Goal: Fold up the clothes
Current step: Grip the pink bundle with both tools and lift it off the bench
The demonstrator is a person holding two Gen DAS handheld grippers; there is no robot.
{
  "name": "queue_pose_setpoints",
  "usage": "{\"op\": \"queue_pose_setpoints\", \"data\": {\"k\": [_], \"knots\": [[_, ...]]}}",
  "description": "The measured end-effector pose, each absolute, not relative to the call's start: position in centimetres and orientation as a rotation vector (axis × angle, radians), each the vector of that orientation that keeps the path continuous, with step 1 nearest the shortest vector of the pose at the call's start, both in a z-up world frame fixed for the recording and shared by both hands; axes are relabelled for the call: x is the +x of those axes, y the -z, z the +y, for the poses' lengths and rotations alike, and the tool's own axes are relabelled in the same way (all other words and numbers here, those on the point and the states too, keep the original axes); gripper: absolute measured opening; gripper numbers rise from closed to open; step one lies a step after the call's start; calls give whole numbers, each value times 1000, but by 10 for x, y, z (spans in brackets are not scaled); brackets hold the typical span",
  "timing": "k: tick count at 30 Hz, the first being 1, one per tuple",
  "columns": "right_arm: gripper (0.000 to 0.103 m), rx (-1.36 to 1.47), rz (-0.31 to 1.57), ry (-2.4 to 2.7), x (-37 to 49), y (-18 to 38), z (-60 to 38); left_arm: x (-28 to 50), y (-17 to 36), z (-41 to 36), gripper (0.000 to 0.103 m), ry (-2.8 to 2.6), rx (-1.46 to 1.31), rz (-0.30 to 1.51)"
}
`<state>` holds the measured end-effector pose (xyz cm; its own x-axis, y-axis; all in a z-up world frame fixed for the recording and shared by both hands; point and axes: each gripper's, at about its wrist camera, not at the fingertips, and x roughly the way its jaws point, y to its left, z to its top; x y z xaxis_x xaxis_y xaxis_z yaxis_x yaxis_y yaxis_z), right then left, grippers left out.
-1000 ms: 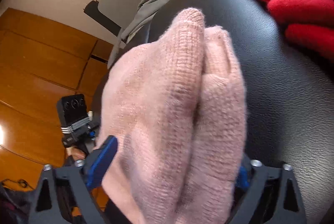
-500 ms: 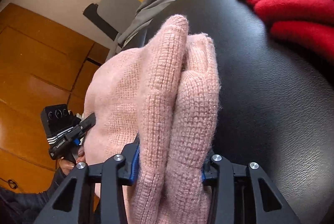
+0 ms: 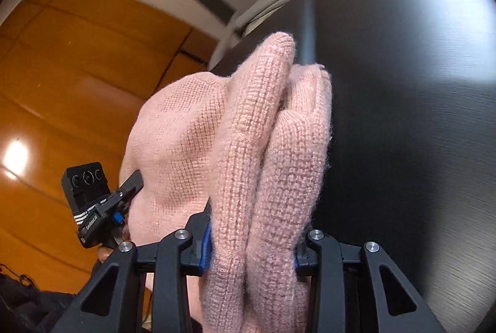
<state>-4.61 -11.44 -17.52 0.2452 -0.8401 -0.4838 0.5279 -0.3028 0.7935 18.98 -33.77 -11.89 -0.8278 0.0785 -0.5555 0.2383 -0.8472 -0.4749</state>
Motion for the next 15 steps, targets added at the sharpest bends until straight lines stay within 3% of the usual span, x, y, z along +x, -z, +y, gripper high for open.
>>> {"op": "queue_pose_setpoints", "data": {"k": [15], "knots": [[34,1151,-242,1014,21,115,-349,344,44,-455,40,2574,568,708]]}}
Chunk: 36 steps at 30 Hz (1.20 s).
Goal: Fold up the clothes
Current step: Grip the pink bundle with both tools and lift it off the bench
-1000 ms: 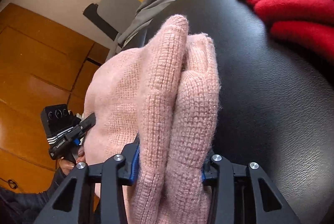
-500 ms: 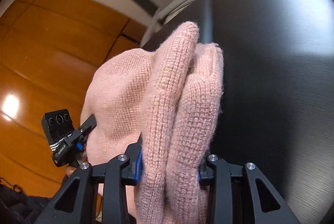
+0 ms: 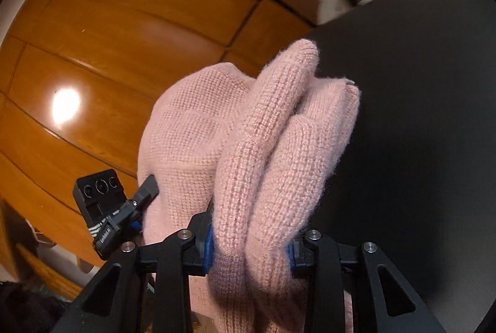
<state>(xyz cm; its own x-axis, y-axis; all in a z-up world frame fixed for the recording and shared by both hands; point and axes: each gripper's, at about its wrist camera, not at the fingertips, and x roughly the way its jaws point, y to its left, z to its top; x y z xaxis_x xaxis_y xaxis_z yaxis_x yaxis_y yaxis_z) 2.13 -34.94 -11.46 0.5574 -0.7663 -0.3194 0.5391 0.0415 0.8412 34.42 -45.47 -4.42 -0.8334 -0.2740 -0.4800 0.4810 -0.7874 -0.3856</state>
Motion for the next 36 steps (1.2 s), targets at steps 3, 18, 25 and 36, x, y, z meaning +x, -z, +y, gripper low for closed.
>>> {"op": "queue_pose_setpoints", "data": {"k": [3,18,25,36], "knots": [[34,1084,-211,972,34,81,-396,371,17,-477,40,2550,475,658],[34,832,115,820,147,-53,-691,504,-57,-601,41,2166,149,581],[34,880,388,949,241,8,-787,542,37,-672,42,1821,139,865],[63,962,325,982,207,48,-800,564,50,-671,45,1773,133,939]]}}
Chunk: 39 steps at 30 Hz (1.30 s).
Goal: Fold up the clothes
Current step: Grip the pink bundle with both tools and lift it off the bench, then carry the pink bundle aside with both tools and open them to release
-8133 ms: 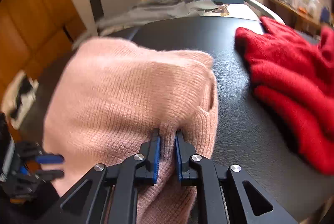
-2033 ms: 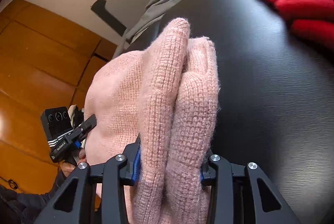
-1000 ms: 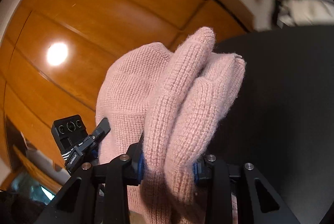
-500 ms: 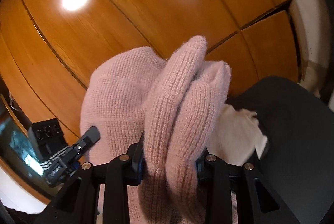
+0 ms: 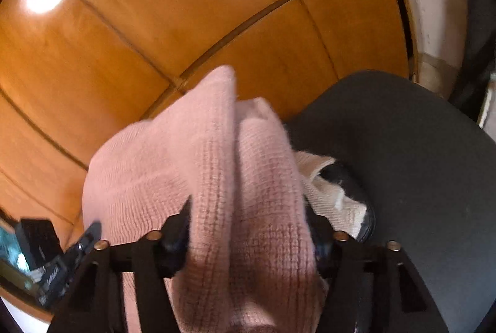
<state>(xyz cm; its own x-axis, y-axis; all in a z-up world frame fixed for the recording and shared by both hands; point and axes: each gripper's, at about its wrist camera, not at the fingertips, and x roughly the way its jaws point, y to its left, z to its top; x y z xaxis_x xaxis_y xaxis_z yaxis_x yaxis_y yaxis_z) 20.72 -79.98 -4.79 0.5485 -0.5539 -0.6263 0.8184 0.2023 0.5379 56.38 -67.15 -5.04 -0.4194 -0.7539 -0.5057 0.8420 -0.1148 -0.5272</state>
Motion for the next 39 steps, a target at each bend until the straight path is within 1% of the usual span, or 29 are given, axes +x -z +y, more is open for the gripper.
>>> {"op": "queue_pose_setpoints", "data": {"k": [3,6,7,8,9,13,16,19,20,21,25,27,30,32,35,37,39], "knots": [[63,894,295,1041,196,23,-786,576,34,-656,43,1728,165,852],[63,781,263,1117,186,-12,-766,588,9,-638,41,1691,176,716],[62,746,250,1121,188,-21,-757,588,0,-636,41,1704,179,669],[58,714,235,1089,209,-25,-745,584,-9,-638,42,1720,192,623],[54,679,249,1047,222,-30,-731,579,-18,-641,42,1736,206,576],[51,547,373,910,257,-46,-682,545,-34,-667,42,1801,278,463],[50,479,499,899,293,-35,-673,525,-25,-709,42,1807,415,489],[51,547,628,961,301,3,-688,514,5,-743,43,1762,593,586],[48,577,646,969,298,18,-693,515,19,-752,43,1752,628,625],[48,608,653,970,293,34,-697,518,28,-757,44,1758,626,667],[48,663,517,944,279,55,-695,525,36,-760,44,1751,607,707],[48,668,494,937,285,58,-690,527,37,-759,44,1743,597,718],[48,658,508,945,288,56,-682,525,32,-756,44,1736,583,714],[48,668,514,958,292,67,-686,521,27,-751,44,1740,564,681],[48,659,532,992,296,62,-729,512,11,-735,45,1732,553,576],[48,648,553,1016,299,55,-730,507,4,-731,45,1714,549,551],[50,643,533,1043,288,39,-714,505,-6,-722,45,1699,514,524]]}}
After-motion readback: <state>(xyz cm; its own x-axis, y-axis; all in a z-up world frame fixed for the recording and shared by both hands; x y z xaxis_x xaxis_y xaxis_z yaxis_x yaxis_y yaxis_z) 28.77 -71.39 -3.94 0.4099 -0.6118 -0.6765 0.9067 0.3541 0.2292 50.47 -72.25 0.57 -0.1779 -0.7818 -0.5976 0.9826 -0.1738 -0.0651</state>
